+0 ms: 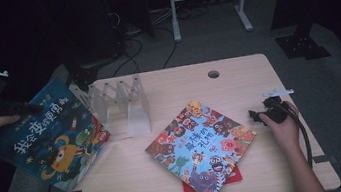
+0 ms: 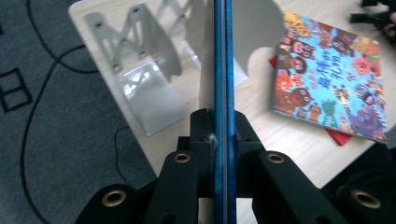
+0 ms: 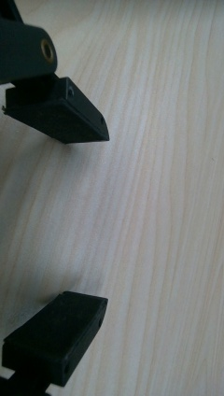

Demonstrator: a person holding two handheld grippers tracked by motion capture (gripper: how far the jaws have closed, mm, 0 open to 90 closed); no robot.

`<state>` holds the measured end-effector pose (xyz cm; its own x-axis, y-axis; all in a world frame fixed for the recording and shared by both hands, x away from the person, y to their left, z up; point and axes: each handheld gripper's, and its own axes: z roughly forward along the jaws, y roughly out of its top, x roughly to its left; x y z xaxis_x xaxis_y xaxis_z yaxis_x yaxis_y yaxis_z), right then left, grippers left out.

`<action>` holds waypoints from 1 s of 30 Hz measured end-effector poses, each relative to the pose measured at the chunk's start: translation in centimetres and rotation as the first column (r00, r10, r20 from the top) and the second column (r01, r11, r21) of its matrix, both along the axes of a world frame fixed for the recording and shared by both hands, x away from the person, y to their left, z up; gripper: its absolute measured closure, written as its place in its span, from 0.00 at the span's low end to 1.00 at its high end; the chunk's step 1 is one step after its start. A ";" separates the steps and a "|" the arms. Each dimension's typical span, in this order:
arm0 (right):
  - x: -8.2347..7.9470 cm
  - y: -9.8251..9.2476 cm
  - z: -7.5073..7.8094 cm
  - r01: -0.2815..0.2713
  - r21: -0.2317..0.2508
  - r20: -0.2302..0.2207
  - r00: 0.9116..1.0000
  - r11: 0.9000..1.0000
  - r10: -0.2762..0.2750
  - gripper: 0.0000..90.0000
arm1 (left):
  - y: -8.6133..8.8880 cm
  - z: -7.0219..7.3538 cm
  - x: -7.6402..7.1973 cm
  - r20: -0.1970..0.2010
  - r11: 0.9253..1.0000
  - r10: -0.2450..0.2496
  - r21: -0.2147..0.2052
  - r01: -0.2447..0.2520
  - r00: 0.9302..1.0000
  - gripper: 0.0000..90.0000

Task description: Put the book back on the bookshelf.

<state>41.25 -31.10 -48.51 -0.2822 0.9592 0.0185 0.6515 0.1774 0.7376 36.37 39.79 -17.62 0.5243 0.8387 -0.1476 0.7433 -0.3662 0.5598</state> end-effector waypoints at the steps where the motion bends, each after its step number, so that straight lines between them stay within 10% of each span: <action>1: 0.0 0.0 0.0 0.000 0.000 0.000 1.000 1.000 0.000 0.17 | 0.1 -0.1 0.1 -0.001 1.000 0.014 0.004 -0.014 1.000 0.92; 30: 0.0 0.0 0.0 -0.003 -0.001 0.000 1.000 1.000 0.003 0.17 | -1.5 -1.8 6.9 -0.007 0.954 0.300 0.012 -0.300 0.954 0.92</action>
